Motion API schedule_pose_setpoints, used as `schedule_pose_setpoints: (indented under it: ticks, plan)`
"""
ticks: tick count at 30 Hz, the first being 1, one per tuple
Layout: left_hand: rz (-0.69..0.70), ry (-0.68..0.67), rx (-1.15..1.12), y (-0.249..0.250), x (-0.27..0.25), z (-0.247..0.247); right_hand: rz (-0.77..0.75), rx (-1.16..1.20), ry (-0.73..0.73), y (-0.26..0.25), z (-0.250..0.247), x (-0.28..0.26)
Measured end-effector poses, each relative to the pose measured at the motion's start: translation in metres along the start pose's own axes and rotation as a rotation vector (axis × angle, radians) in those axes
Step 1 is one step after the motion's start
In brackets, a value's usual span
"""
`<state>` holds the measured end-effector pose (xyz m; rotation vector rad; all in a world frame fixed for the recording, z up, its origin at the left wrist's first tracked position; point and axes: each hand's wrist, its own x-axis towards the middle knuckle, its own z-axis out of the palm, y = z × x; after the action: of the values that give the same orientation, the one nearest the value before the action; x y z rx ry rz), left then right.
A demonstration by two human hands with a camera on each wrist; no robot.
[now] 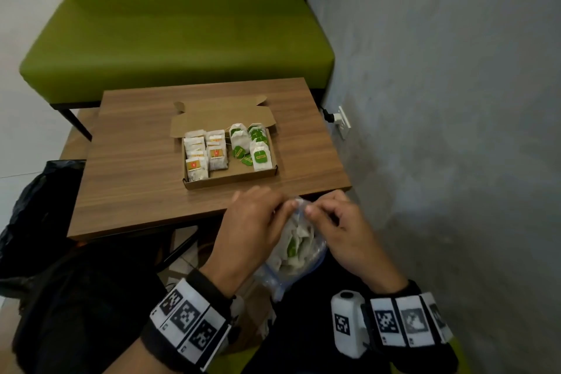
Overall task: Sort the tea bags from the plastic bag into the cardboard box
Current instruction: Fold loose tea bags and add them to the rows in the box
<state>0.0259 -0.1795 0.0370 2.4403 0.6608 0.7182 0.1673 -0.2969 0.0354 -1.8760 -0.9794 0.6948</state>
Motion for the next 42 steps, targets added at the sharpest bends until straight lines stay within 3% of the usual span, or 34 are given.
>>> schedule_pose_setpoints:
  ticks: [2,4,8,12,14,18,23,26,28,31,34,38,42]
  plan:
    - [-0.172,0.071,-0.150,0.001,0.004,0.004,-0.004,-0.115,0.229,0.002,-0.003,0.000]
    - [-0.291,0.120,-0.286,0.005,0.008,0.008,-0.010,-0.087,0.335,0.002,-0.008,0.000]
    - [-0.448,0.133,-0.524,0.004,0.015,0.014,0.028,0.085,0.223,0.009,-0.013,0.007]
    - [-0.610,0.036,-0.823,-0.001,0.018,0.020,0.219,0.317,0.138,0.015,-0.006,0.015]
    - [-0.636,-0.031,-0.789,-0.006,0.016,0.028,0.328,0.479,0.125,0.012,-0.006,0.018]
    - [-0.598,-0.158,-0.481,-0.020,0.010,0.036,0.433,0.698,0.070,0.010,-0.009,0.021]
    - [-0.493,-0.091,-0.369,-0.001,0.012,0.021,0.335,0.271,0.093,0.021,0.003,0.023]
    - [-0.337,-0.168,-0.236,0.010,0.016,0.015,0.252,0.243,0.042,0.021,0.000,0.025]
    - [-0.306,-0.232,-0.162,0.012,0.018,0.014,0.226,0.287,-0.013,0.018,-0.003,0.025]
    - [-0.339,-0.203,-0.127,0.007,0.023,0.017,0.189,0.301,0.012,0.015,-0.003,0.026]
    - [-0.471,-0.048,-0.109,0.001,0.025,0.020,0.144,0.199,0.175,0.014,-0.001,0.021]
    - [-0.544,0.123,-0.376,-0.002,0.019,0.022,0.037,-0.154,0.315,0.015,-0.005,0.009]
    - [-0.653,0.115,-0.784,0.001,0.015,0.018,0.026,-0.209,0.291,0.018,-0.005,0.007]
